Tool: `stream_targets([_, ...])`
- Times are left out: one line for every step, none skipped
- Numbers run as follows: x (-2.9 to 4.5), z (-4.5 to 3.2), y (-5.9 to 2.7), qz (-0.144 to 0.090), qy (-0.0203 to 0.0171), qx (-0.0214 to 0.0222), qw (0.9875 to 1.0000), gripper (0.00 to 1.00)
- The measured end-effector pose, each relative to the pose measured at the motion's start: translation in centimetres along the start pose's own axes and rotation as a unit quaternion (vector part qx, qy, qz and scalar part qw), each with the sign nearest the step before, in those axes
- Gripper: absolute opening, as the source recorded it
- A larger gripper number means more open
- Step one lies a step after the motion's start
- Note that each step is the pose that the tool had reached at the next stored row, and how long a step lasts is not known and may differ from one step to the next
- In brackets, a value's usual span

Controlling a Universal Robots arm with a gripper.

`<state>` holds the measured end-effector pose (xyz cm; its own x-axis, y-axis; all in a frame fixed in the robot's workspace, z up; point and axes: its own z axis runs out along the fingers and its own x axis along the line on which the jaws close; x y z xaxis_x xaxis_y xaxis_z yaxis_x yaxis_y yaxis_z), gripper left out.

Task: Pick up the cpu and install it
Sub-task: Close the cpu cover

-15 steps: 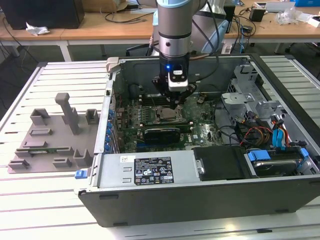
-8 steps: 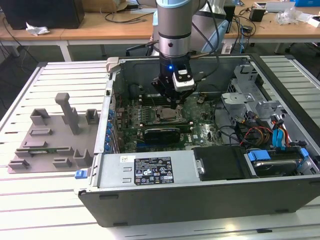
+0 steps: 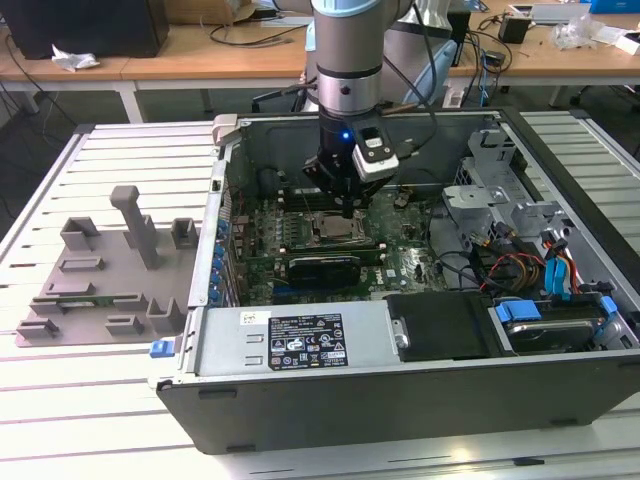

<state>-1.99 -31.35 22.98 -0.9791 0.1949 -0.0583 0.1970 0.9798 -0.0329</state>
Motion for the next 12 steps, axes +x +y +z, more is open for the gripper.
stream_targets([0.0,0.0,0.0,-0.009,-0.0004,0.0001,1.0,0.11])
stream_targets([0.0,0.01,0.0,-0.017,-0.0008,0.0003,0.9999,0.11])
stream_targets([0.0,0.03,0.0,-0.033,-0.0015,0.0008,0.9995,0.11])
stream_targets([0.0,0.05,0.0,-0.055,-0.0023,0.0025,0.9985,0.11])
stream_targets([0.0,0.06,0.0,-0.072,-0.0028,0.0039,0.9974,0.11])
stream_targets([0.0,0.07,0.0,-0.086,-0.0032,0.0043,0.9963,0.11])
stream_targets([0.0,0.09,0.0,-0.096,-0.0035,0.0042,0.9954,0.11])
stream_targets([0.01,0.12,0.0,-0.106,-0.0038,0.0039,0.9943,0.11])
stream_targets([0.01,0.14,0.01,-0.119,-0.0042,0.0034,0.9928,0.11])
stream_targets([0.0,0.14,0.01,-0.122,-0.0044,0.0033,0.9926,0.11])
stream_targets([0.0,0.15,0.01,-0.122,-0.0044,0.0033,0.9926,0.11])
stream_targets([0.0,0.14,0.01,-0.122,-0.0044,0.0032,0.9926,0.11])
